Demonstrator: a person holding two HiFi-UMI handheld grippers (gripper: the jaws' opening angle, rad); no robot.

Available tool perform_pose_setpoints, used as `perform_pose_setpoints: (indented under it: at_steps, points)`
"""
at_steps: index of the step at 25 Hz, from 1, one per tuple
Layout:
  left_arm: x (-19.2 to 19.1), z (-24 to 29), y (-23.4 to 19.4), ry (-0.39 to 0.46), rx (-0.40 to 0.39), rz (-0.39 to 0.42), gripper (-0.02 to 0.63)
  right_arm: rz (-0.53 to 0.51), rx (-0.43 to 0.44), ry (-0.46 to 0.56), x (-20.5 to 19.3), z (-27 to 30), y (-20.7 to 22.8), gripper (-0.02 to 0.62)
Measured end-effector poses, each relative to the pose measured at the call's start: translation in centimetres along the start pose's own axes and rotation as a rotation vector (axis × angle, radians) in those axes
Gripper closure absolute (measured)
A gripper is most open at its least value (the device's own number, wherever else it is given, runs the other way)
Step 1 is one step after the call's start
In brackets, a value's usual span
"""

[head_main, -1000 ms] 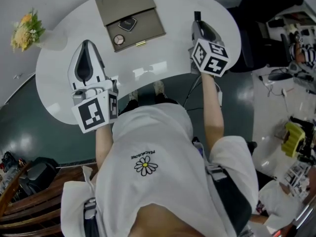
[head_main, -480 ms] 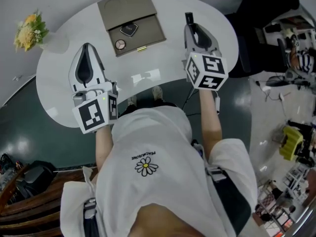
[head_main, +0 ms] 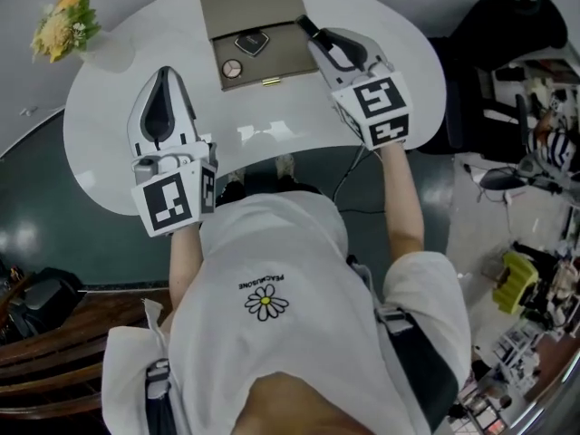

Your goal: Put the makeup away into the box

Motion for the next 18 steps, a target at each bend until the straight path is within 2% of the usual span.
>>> perform_pose_setpoints:
  at_steps: [6,12,15,18]
  points:
    - [-0.2,-0.8,-1.2,-0.01,0.042,0.021,0.586,-0.124,0.304,-0.179,-2.8,4.1,-2.7,0.486]
    - [-1.0,-1.9,-2.8,-0.045,0.115,0.029,0.586,-0.197,0.622,-0.324,-6.3,7.6,-4.9,0.485]
    - [-1.5,-2.6,-3.1,-0.069,0.15,0.037,0.586,-0.231,0.724,-0.404,-8.8,9.3,-5.6,0.485]
    - [-2.1,-2.8,-3.2,-0.084,0.159,0.047,0.586,-0.277,0.774,-0.487,-11.8,10.6,-5.5,0.485]
Point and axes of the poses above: the fingertips, and each gripper's own axes: z forward along the fingers, y to its right, x out of its top, the point moved 4 cm from there along -z, backward along the fingers, and after that the axes turned 12 degrees about y, right-handed, at the moved point
